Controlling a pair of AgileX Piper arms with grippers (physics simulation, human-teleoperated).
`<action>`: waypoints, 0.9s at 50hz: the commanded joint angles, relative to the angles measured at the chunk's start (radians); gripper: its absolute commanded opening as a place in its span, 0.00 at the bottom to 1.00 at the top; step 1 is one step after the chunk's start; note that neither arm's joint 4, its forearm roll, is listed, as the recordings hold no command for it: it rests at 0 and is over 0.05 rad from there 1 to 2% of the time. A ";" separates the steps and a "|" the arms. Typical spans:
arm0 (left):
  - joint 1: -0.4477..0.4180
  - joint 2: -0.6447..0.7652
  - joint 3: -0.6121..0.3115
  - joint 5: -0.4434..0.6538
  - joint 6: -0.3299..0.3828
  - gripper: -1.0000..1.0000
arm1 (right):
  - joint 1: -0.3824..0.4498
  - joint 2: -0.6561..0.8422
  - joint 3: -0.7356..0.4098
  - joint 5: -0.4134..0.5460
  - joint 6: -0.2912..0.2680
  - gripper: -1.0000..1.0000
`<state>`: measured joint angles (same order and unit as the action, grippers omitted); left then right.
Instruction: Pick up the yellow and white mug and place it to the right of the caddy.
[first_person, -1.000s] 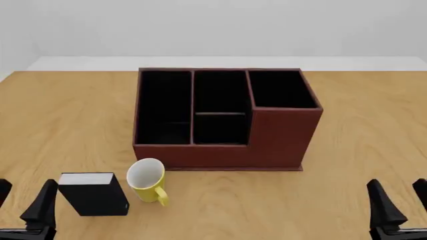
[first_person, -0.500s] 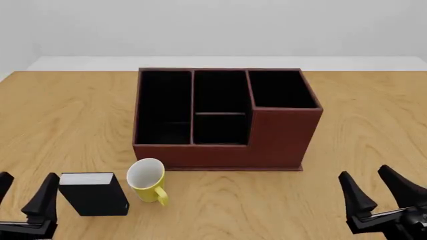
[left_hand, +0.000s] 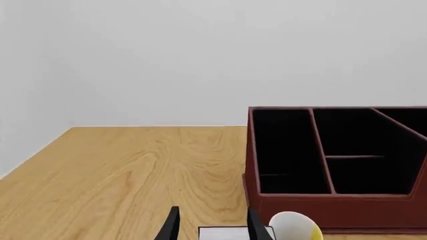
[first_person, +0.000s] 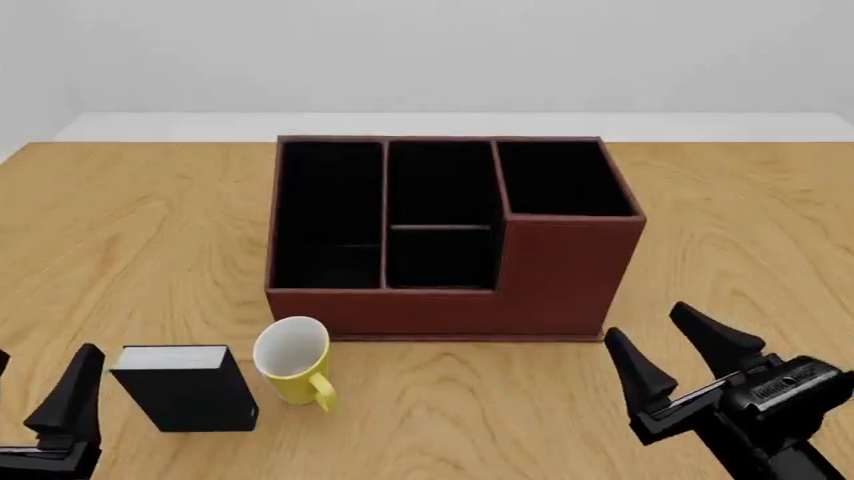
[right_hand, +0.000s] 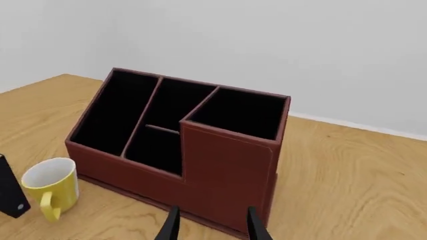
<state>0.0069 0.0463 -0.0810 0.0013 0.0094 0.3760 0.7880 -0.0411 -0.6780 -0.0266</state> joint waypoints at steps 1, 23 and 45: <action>0.007 -0.028 -0.021 0.038 -0.004 1.00 | 0.083 0.149 -0.037 -0.111 -0.004 1.00; 0.031 -0.042 -0.041 0.072 -0.002 1.00 | 0.199 0.347 -0.113 -0.228 -0.009 1.00; 0.042 -0.045 -0.068 0.090 -0.002 1.00 | 0.285 0.512 -0.173 -0.323 0.006 1.00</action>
<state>0.0434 0.0033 -0.1379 0.0836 0.0084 0.6239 1.2346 -0.1836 -0.9707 -0.0200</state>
